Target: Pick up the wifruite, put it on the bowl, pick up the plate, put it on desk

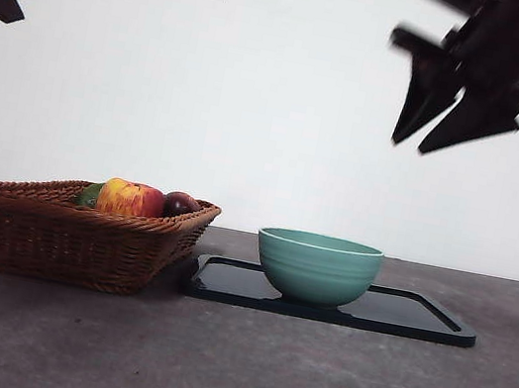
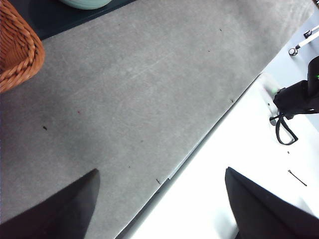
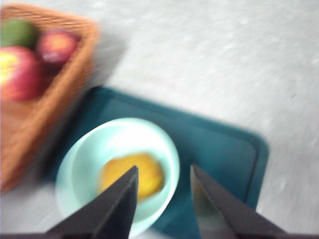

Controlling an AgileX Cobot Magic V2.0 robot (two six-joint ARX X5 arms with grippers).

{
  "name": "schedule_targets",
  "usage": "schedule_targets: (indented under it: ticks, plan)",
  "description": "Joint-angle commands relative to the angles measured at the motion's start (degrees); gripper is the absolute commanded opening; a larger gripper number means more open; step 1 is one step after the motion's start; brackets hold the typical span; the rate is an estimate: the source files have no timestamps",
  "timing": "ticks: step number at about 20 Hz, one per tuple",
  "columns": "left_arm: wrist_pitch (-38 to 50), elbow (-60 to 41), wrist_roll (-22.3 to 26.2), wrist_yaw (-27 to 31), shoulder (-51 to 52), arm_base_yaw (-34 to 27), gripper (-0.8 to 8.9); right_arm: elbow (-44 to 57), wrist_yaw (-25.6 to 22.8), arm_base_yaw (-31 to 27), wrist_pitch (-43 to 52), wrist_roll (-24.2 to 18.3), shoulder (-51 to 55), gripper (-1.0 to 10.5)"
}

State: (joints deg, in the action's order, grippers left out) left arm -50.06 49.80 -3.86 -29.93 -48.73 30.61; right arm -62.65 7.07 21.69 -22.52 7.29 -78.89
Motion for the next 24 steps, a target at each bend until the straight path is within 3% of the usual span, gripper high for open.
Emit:
schedule_targets:
  ticks: [1, 4, 10, 24]
  plan:
    - [0.39, 0.46, 0.87, -0.09, -0.26, 0.31, 4.03, -1.09, 3.80, 0.31, -5.60, -0.44, 5.07, 1.7]
    - [0.37, 0.46, 1.38, -0.09, -0.26, 0.31, 4.03, -1.09, 7.10, 0.31, -15.37, -0.74, 11.85, 1.7]
    - [0.39, 0.46, 1.73, -0.09, -0.26, 0.31, 4.03, -0.57, 7.15, 0.35, -28.81, -2.21, 21.75, 1.7]
    - [0.39, 0.46, 1.70, -0.09, -0.26, 0.31, 4.03, 23.82, 18.97, 3.67, -23.56, -1.49, 45.97, 1.7]
